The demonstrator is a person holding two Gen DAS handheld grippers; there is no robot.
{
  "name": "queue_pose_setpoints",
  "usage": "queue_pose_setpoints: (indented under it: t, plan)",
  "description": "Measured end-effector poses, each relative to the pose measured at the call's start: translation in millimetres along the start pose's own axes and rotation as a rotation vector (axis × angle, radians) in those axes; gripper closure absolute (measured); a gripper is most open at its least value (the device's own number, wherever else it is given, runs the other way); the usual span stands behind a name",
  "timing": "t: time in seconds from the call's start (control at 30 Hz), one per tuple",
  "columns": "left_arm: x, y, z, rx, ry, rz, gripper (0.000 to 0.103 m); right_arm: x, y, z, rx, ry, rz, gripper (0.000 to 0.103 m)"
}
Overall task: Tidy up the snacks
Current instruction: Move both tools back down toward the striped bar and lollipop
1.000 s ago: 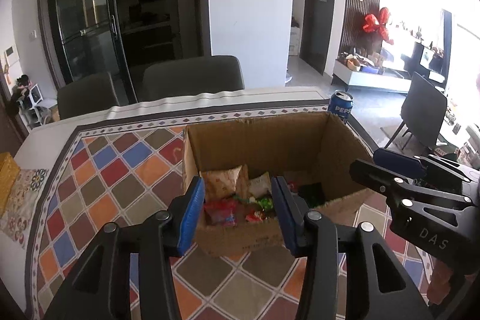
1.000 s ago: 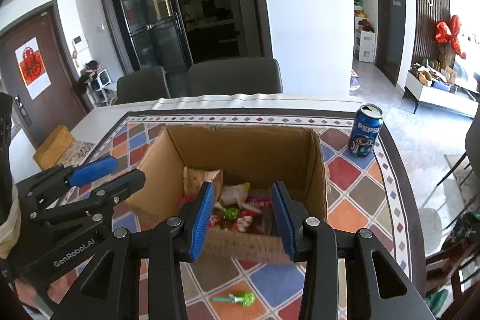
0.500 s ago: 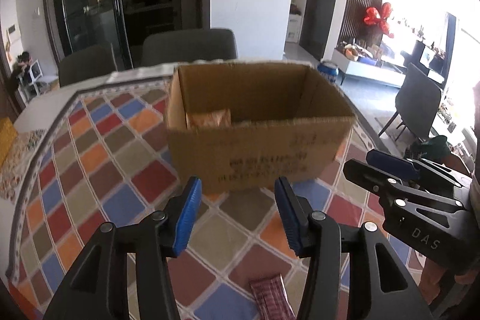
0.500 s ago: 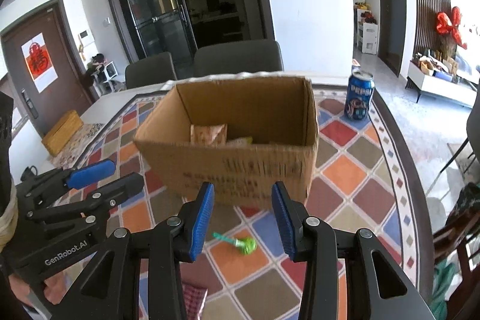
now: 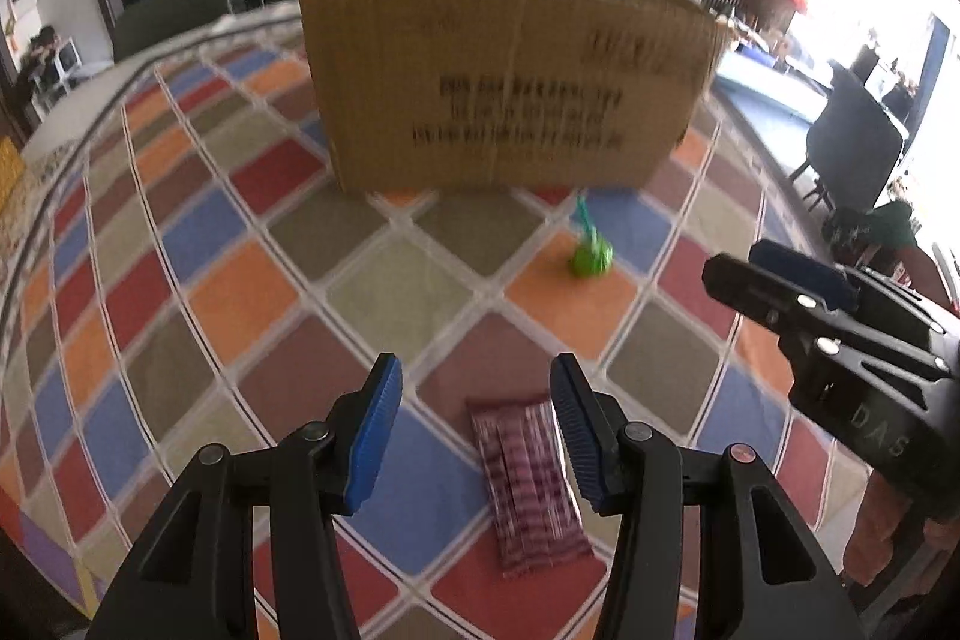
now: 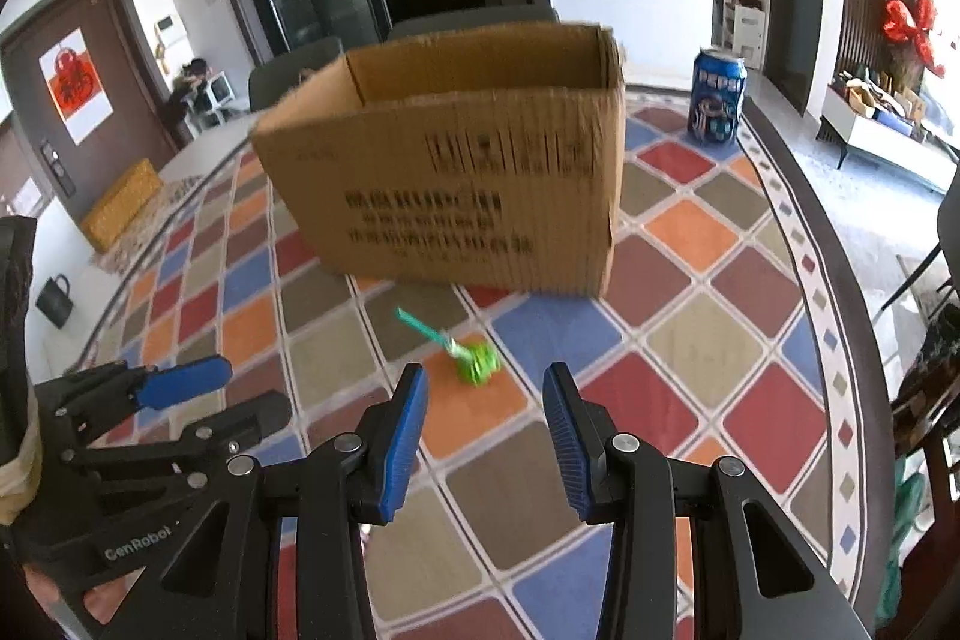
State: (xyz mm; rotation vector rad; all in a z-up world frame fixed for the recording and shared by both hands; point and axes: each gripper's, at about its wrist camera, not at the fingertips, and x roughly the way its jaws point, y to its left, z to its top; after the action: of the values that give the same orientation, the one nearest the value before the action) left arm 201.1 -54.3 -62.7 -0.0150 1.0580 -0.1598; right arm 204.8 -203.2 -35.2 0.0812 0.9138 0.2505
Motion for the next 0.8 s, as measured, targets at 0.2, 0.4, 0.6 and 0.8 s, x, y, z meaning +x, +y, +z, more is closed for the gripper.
queue_pose_setpoints:
  t: [0.2,0.4,0.6,0.8]
  plan:
    - [19.1,-10.3,-23.5,-0.009,0.086,-0.028,0.052,10.7,-1.8,-21.4,0.003,0.051,0.003,0.062]
    - [31.3,-22.1,-36.0,0.011,0.131,-0.033,0.052,20.6,-9.4,-39.9,0.036,0.099,0.008,0.062]
    - [39.0,-30.9,-43.0,0.037,0.139,-0.008,0.053,24.4,-13.9,-48.0,0.055,0.12,0.01,0.062]
    - [40.8,-35.2,-48.4,0.074,0.107,0.029,0.06,26.2,-13.0,-50.4,0.057,0.125,0.016,0.062]
